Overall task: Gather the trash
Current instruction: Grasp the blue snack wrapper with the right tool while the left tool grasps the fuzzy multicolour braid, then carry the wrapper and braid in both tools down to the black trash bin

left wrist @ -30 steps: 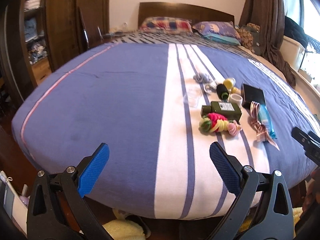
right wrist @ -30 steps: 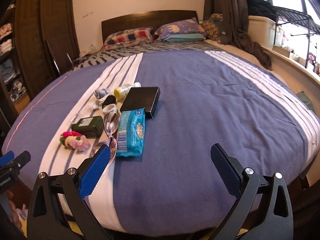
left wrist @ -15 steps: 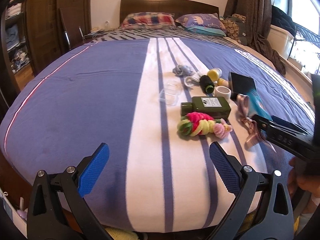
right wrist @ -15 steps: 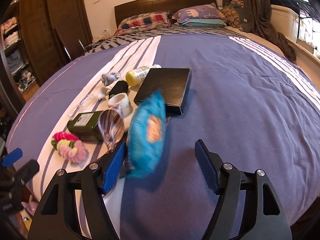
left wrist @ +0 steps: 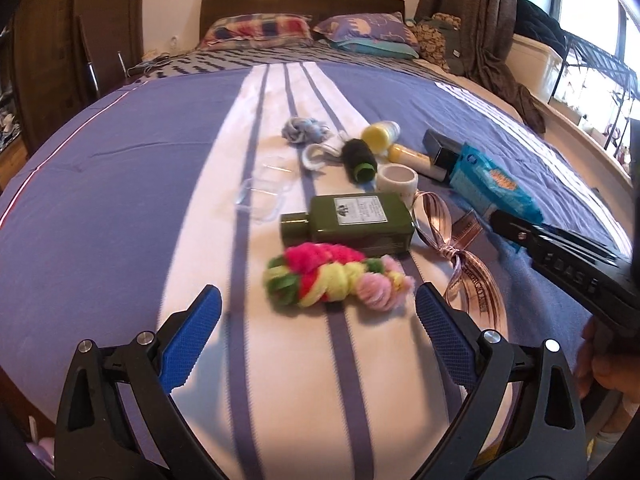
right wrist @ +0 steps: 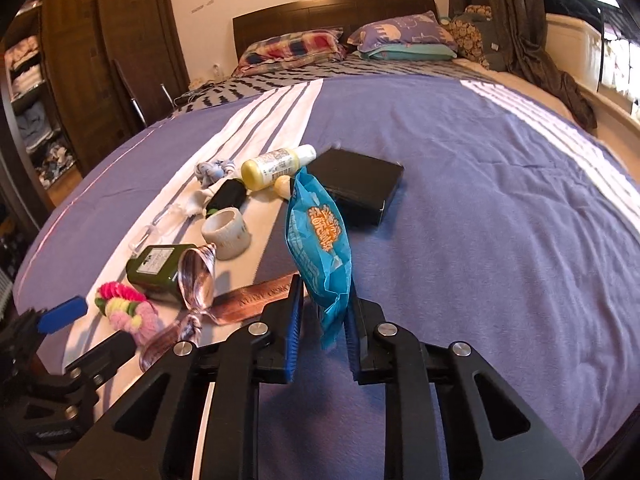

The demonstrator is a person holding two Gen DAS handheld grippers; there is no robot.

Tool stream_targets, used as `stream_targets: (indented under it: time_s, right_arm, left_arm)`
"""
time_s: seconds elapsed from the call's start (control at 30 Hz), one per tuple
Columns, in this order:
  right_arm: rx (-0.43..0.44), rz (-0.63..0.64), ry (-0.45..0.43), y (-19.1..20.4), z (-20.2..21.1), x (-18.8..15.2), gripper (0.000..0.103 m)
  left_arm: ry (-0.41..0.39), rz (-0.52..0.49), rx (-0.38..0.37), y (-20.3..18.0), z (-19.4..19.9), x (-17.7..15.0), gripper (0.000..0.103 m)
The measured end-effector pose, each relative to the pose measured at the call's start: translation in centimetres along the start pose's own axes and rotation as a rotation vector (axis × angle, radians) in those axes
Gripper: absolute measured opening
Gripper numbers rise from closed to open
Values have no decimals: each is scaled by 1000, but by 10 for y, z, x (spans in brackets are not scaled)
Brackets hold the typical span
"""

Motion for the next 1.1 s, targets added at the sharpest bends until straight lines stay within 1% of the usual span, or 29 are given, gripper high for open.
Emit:
stream_targets:
  time_s: [0.07, 0.17, 0.2, 0.23, 0.33, 0.5, 0.6, 0.73, 0.87, 0.93, 1.1]
  right_arm:
    - [8, 1, -8, -2, 4, -1, 20]
    - [15, 8, -14, -3, 6, -2, 19]
    - [14, 6, -15, -4, 6, -2, 18]
    - [13, 5, -17, -4, 6, -2, 18]
    - [17, 2, -23, -5, 10, -3, 17]
    - [15, 13, -42, 0, 26, -3, 17]
    - [12, 19, -56, 4, 40, -4, 17]
    - [11, 27, -83, 11, 63, -4, 17]
    - [5, 42, -123, 20, 96, -3, 17]
    - [1, 45, -142, 22, 115, -5, 17]
    - [-20, 49, -177, 25, 154, -17, 17]
  left_arm:
    - [13, -1, 2, -1, -8, -1, 91]
    - [19, 1, 1, 0, -19, -1, 85]
    - [14, 0, 0, 0, -19, 0, 80]
    - [10, 1, -3, 0, -17, 1, 72]
    - [9, 5, -13, 1, -15, 2, 69]
    - [1, 34, -12, 10, -1, -1, 68]
    - [-11, 41, 2, 15, 15, -3, 68]
    - [-58, 51, 10, 20, 51, -2, 68]
    - [-108, 60, -1, 18, 89, -2, 68]
    - [-123, 62, -19, 14, 106, -5, 68]
    - [-153, 50, -36, 1, 142, -16, 68]
Point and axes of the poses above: each gripper's, at about its wrist camera, not at the fingertips, and z roughly against the way its jaws point, y to its left, x to its top, the point moved 10 cm from there along -z, roughly the way its jaws point, and after that the axes turned 6 degrees about z, right-handed, at the moved point
